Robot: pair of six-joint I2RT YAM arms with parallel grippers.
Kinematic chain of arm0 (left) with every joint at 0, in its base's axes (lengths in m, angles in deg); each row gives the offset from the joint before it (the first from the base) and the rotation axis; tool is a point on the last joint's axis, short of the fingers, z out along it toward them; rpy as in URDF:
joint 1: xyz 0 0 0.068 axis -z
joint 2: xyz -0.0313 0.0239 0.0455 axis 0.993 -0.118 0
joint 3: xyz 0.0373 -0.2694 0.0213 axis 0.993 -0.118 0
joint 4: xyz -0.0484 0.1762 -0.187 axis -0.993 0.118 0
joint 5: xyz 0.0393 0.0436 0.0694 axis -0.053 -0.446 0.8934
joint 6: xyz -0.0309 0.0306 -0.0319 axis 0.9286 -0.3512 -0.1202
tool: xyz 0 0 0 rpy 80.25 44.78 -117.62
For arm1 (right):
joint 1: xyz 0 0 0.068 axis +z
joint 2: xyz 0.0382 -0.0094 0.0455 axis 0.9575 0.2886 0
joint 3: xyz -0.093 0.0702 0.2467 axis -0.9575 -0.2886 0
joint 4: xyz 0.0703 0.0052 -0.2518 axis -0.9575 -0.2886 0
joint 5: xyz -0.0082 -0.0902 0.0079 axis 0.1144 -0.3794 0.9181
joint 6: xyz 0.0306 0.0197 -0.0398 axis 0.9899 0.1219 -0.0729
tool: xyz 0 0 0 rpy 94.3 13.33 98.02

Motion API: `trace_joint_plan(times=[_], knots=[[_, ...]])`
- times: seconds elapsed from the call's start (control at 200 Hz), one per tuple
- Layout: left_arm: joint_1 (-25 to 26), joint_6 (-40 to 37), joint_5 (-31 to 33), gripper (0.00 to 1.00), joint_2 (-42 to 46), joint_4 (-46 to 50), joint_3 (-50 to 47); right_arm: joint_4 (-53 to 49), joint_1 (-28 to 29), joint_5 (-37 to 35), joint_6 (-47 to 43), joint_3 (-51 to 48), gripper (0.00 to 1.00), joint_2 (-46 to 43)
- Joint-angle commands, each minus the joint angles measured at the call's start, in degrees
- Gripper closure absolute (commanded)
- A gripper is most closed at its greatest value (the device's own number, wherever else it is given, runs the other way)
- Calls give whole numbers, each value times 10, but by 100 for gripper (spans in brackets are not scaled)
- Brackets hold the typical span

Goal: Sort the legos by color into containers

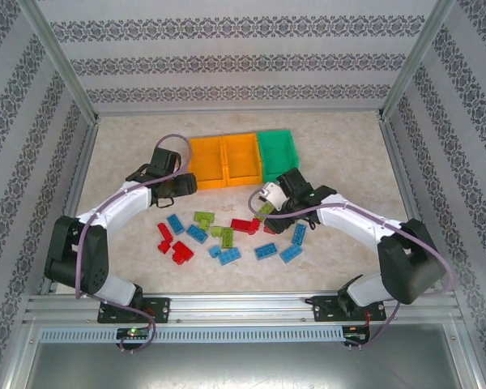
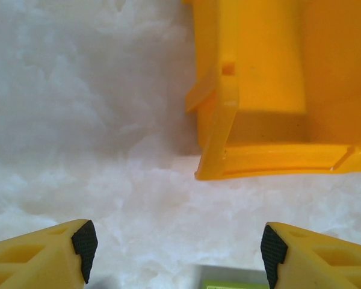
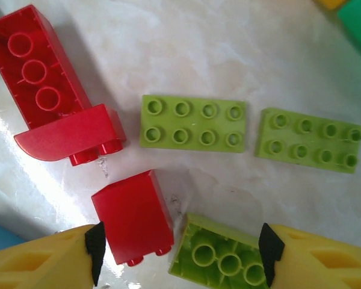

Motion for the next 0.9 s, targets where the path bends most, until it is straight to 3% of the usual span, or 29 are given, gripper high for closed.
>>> trace_joint_plan(times=[0.0,0.395,0.899], knots=[[8,-1,-2,25,24,-9,-13,-24,14,23,-42,24,32,16],[7,14,-4,21,38,-14,-41,-90,41,15,-76,47,30,56],[7,5,21,19,50,-4,-49,-99,59,-18,-84,67,41,117]])
